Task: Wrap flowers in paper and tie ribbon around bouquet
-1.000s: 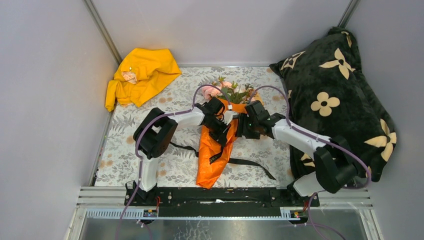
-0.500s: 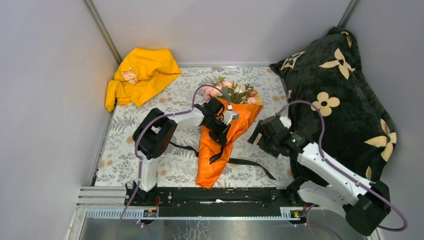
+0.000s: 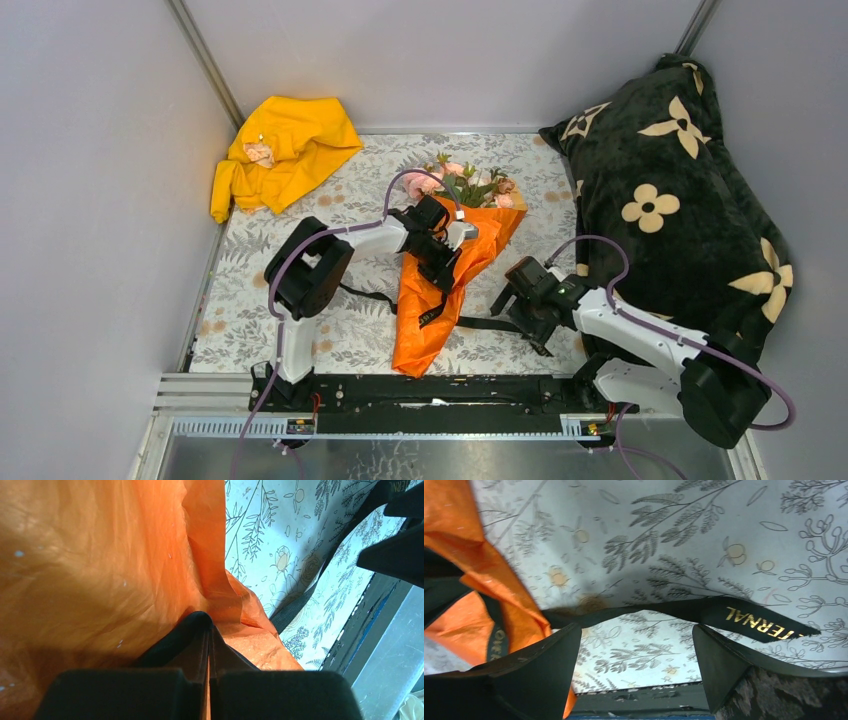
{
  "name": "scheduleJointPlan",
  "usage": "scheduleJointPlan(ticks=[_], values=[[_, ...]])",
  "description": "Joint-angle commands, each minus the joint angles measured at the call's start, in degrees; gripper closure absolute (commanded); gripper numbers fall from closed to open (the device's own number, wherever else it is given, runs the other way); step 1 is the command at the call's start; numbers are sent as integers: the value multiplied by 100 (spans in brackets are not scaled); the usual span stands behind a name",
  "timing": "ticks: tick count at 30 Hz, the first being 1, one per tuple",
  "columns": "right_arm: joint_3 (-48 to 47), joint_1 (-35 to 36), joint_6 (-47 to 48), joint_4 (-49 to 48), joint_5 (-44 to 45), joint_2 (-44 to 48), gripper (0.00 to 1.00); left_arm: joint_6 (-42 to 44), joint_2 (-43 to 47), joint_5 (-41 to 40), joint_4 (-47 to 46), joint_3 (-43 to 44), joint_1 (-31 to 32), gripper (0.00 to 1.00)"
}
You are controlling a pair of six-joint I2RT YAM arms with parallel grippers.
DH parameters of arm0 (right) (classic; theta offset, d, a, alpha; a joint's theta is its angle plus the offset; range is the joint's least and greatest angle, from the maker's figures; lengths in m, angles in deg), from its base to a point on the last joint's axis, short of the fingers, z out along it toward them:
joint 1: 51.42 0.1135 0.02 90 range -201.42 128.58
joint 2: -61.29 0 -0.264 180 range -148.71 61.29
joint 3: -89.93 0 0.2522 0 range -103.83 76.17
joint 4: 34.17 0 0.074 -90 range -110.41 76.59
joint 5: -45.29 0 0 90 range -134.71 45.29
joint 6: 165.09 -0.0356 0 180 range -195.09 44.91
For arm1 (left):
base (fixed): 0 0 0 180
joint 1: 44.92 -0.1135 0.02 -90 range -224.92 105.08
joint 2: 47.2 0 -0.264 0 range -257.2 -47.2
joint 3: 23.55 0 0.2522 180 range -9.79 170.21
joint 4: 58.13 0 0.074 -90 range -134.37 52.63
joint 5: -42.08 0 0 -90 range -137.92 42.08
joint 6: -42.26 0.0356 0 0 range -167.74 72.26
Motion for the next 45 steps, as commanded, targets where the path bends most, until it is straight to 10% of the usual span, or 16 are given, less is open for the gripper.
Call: scheduleJointPlan(ticks=[1,14,23,36,45], values=[[167,51,-113,-167,334,-279,11,46,58,-347,-49,-142,23,100],[-279,49,1029,-78,1038,-1338,28,48,159,-366,-53,-168,23,100],[-476,-74,1685,-152,1624,-1149,99,57,207,-379,-53,-207,22,100],[-1486,-2311,3242,130,2752,607,100,59,260,-482,-81,-204,23,100],[-1257,-1241,2238,117,215,-327,74,47,239,-480,-80,-185,19,100]])
